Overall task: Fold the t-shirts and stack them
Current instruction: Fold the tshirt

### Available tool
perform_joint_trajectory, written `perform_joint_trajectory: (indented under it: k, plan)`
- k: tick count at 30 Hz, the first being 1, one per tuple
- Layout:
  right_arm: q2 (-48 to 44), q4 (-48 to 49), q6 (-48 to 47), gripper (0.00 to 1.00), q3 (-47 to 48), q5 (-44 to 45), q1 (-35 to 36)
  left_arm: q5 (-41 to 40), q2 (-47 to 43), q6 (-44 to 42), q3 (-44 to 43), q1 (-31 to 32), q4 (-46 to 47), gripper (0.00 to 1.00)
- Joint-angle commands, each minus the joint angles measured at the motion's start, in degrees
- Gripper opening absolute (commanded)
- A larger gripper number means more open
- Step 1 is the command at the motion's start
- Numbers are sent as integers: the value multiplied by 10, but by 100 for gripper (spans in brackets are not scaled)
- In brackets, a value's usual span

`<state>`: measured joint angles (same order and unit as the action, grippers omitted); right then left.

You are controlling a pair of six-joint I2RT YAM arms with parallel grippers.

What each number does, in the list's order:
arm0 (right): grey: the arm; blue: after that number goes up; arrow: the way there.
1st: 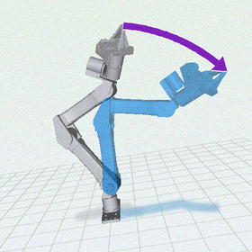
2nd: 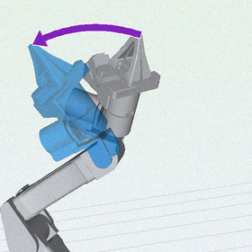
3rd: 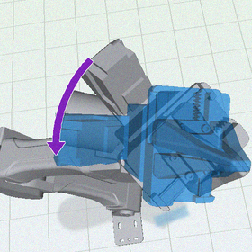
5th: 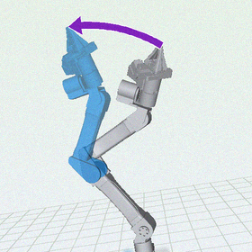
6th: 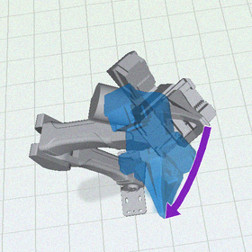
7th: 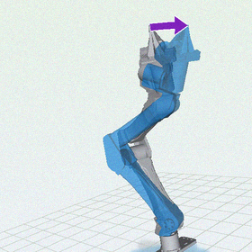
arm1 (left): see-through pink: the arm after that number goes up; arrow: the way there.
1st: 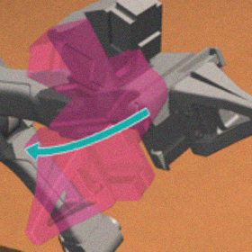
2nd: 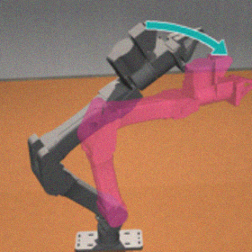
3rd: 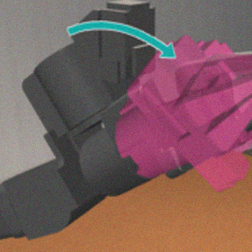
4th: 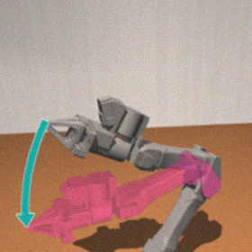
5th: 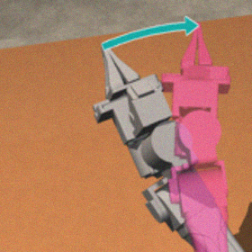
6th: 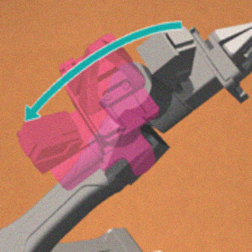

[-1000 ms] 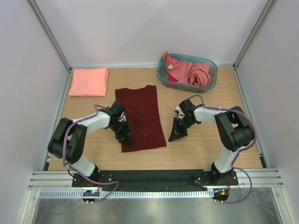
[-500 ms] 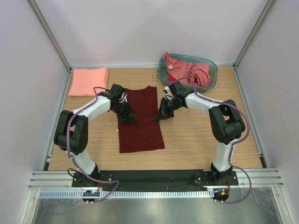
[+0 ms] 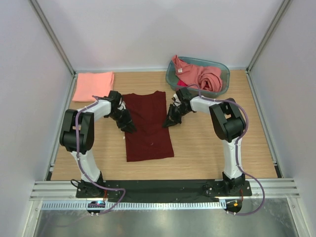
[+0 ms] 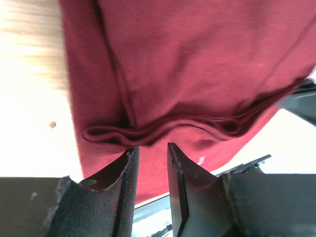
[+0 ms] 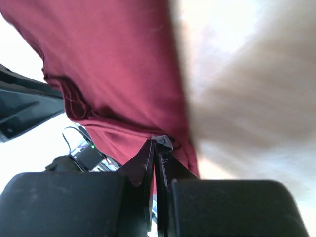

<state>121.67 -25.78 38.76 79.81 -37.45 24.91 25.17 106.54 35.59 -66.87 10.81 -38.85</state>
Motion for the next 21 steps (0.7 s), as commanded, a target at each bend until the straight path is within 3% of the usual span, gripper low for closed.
perform_joint_trajectory:
  k: [1,10,17,21]
  plan:
    - [17,-10,-11,7,39,2,-21,5,22,-25,-11,-12,0,31]
    - [54,-15,-19,7,44,14,-28,-35,30,-58,2,-40,-10,31]
    - [10,-104,-73,7,77,79,-28,-48,-50,-64,-11,-40,-53,43]
    - [-25,-167,-107,10,107,96,-13,-14,-128,-47,0,-40,-63,49]
